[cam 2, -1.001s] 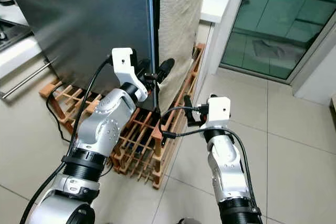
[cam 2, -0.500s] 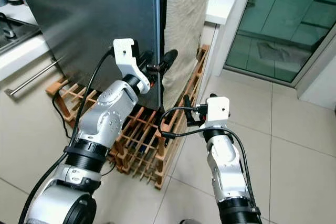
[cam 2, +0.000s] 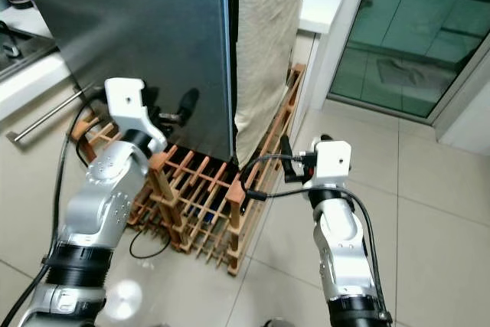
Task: Restocking fridge
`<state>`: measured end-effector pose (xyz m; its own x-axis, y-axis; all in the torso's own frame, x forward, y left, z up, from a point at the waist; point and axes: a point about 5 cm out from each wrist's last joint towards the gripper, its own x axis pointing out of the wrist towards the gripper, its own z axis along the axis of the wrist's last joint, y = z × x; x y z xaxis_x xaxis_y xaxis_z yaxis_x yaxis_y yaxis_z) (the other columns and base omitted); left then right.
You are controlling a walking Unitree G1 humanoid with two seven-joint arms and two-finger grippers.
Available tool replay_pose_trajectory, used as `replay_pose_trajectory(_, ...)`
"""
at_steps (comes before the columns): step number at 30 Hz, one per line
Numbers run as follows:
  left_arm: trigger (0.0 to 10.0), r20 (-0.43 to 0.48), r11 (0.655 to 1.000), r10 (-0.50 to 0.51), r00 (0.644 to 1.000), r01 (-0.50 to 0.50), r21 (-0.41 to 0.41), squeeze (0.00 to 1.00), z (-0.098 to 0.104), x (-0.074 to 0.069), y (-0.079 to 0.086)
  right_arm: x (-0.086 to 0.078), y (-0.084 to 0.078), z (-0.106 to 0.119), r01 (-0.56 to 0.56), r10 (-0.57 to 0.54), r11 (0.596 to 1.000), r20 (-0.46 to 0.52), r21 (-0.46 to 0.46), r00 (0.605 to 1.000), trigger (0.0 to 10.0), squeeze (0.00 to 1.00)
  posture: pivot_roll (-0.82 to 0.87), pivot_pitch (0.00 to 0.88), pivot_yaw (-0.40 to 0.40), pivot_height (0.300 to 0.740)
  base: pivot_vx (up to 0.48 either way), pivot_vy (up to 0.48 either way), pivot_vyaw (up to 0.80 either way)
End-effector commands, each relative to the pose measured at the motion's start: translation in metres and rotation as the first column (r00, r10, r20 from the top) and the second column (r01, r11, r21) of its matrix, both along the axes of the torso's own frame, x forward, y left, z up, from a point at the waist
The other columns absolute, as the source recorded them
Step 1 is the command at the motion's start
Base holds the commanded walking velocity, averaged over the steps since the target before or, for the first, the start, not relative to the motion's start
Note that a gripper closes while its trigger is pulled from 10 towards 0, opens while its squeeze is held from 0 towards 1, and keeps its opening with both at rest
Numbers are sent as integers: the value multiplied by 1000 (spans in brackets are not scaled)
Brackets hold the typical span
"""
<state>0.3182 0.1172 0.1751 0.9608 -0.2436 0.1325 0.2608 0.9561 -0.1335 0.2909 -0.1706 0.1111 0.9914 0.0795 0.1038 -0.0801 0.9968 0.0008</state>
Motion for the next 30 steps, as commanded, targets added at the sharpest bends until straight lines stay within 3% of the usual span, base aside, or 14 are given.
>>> replay_pose_trajectory(1,10000,-9,1000,19,1000,-19,-21,0,0,-8,2,6,-7,13,11,-11,1000,36,-6,999,10000,0,-87,0,23,740,0,0,0)
replay_pose_trajectory(4,10000,-8,998,34,999,-34,-59,0,1,-12,-4,11,-16,19,16,-15,1000,44,-13,999,10000,0,-100,0,-12,740,0,0,0)
replay_pose_trajectory(9,10000,16,998,35,999,-34,-50,0,3,-13,-12,13,-21,25,8,-7,1000,47,-29,999,10000,0,-96,0,-38,740,0,0,0)
replay_pose_trajectory(19,10000,7,997,50,999,-49,-60,0,6,-16,-8,20,-17,27,-7,8,1000,41,-19,999,10000,0,-83,3,-44,740,0,-472,0)
replay_pose_trajectory(22,10000,11,993,73,997,-72,-95,0,10,-11,-5,20,-17,27,-17,18,1000,38,-24,999,10000,0,-82,2,-54,740,0,0,0)
replay_pose_trajectory(30,10000,20,997,43,999,-42,-60,0,13,2,-8,20,-13,28,-32,33,999,36,-24,999,10000,0,-84,0,-64,740,0,0,0)
